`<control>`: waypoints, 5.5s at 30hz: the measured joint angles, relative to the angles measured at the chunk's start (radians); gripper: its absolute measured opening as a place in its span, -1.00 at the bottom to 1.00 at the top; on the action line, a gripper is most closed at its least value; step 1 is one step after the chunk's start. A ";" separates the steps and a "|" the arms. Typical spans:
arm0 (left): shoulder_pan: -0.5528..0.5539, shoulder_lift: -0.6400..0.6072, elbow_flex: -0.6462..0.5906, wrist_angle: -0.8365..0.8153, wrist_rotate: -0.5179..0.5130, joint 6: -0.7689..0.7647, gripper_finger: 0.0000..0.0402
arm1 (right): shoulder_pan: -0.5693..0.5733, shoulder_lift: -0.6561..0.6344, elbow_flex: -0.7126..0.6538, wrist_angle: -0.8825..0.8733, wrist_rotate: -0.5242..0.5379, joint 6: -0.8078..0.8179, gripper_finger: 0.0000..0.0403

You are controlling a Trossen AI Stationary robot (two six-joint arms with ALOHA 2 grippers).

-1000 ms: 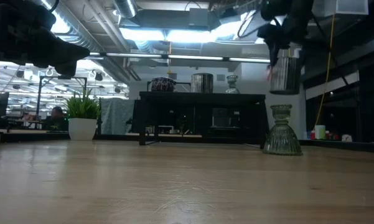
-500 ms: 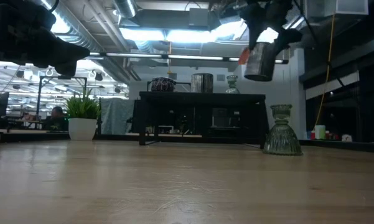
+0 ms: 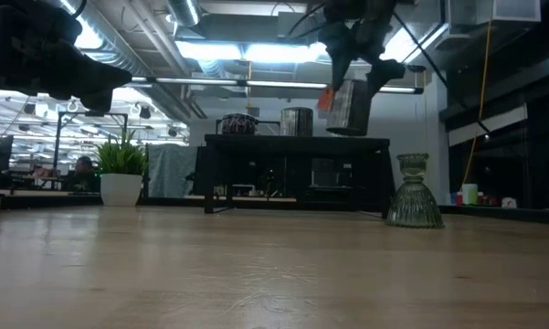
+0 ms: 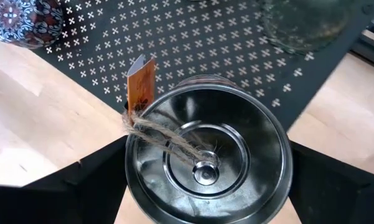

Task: Pick & Place candle stick holders
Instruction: Put the silver scented candle on the shelf, then put the top green candle holder on the shelf

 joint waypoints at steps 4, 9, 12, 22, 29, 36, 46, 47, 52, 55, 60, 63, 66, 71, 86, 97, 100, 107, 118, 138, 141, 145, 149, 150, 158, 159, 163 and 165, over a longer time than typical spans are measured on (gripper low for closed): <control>0.000 0.000 0.000 0.000 0.000 0.000 -0.96 | 0.009 0.022 0.000 0.019 0.026 0.000 0.81; 0.000 0.000 0.000 0.000 0.000 0.000 -0.97 | 0.008 0.035 0.000 0.028 0.029 -0.001 0.81; 0.000 0.000 0.000 0.000 0.000 0.000 -0.96 | 0.008 0.035 0.000 0.042 0.029 -0.014 0.82; 0.000 0.000 0.000 0.000 0.000 0.000 -0.96 | 0.008 0.035 0.000 0.057 0.029 -0.026 0.94; 0.000 0.000 0.000 0.000 0.000 0.000 -0.97 | 0.008 0.035 0.002 0.061 0.029 -0.026 0.95; 0.000 0.000 0.000 0.000 0.000 0.000 -0.96 | 0.010 0.025 0.002 0.093 0.029 -0.026 0.96; 0.000 0.000 0.000 0.000 0.000 0.000 -0.96 | 0.021 -0.054 0.002 0.124 0.056 -0.056 0.96; 0.000 0.000 0.000 0.000 0.000 0.000 -0.97 | 0.022 -0.058 0.002 0.108 0.063 -0.064 0.96; 0.000 0.000 0.000 0.000 0.000 0.000 -0.96 | 0.035 -0.084 0.001 0.017 0.115 -0.078 0.92; 0.000 0.000 0.000 0.000 0.000 0.000 -0.96 | 0.039 -0.089 0.001 -0.028 0.147 -0.079 0.82; 0.000 0.000 0.000 0.000 0.000 0.000 -0.97 | 0.040 -0.094 0.001 -0.081 0.162 -0.079 0.55; 0.000 0.000 0.000 0.000 0.000 0.000 -0.96 | 0.042 -0.094 0.001 -0.090 0.161 -0.080 0.36; 0.000 0.000 0.000 0.000 0.000 0.000 -0.96 | 0.049 -0.094 0.000 -0.092 0.161 -0.108 0.16; 0.000 0.000 0.000 0.000 0.000 0.000 -0.97 | 0.050 -0.094 0.000 -0.092 0.160 -0.142 -0.13; 0.000 0.000 0.000 0.000 0.000 0.000 -0.96 | 0.074 -0.148 -0.156 -0.072 0.160 -0.159 -0.87; 0.000 0.000 0.000 0.000 0.000 0.001 -0.96 | 0.076 -0.148 -0.321 0.136 0.183 -0.249 -0.99; 0.000 0.000 0.000 0.000 0.000 0.000 -0.97 | 0.083 -0.148 -0.325 0.193 0.183 -0.284 -0.99; 0.000 0.000 0.000 0.000 0.000 0.000 -0.96 | 0.086 -0.148 -0.325 0.309 0.126 -0.318 -0.99; 0.000 0.000 0.000 0.000 0.000 0.000 -0.96 | 0.087 -0.148 -0.325 0.355 0.108 -0.317 -1.00; 0.000 0.000 0.000 0.000 0.000 0.000 -0.96 | 0.087 -0.092 -0.325 0.510 0.184 -0.385 -1.00; 0.000 0.000 0.000 0.000 0.000 0.000 -0.97 | 0.087 -0.092 -0.325 0.535 0.178 -0.386 -1.00; 0.000 0.000 0.000 0.000 0.000 0.000 -0.97 | 0.087 -0.092 -0.325 0.516 0.178 -0.386 -1.00; 0.000 0.000 0.000 0.000 0.000 0.001 -0.96 | 0.093 -0.104 -0.325 0.473 0.175 -0.386 -1.00; 0.000 0.000 0.000 0.000 0.000 0.000 -0.96 | 0.099 -0.111 -0.325 0.471 0.177 -0.386 -1.00; 0.000 0.000 0.000 0.000 0.000 0.000 -0.96 | 0.165 -0.200 -0.326 0.439 0.183 -0.386 -0.99; 0.000 0.000 0.000 0.000 0.000 0.000 -0.96 | 0.175 -0.213 -0.334 0.444 0.182 -0.386 -0.99; 0.000 0.000 0.000 0.000 0.000 0.000 -0.97 | 0.209 -0.270 -0.377 0.447 0.182 -0.386 -0.99; 0.000 0.000 0.000 0.000 0.000 0.001 -0.97 | 0.223 -0.290 -0.395 0.445 0.183 -0.386 -0.99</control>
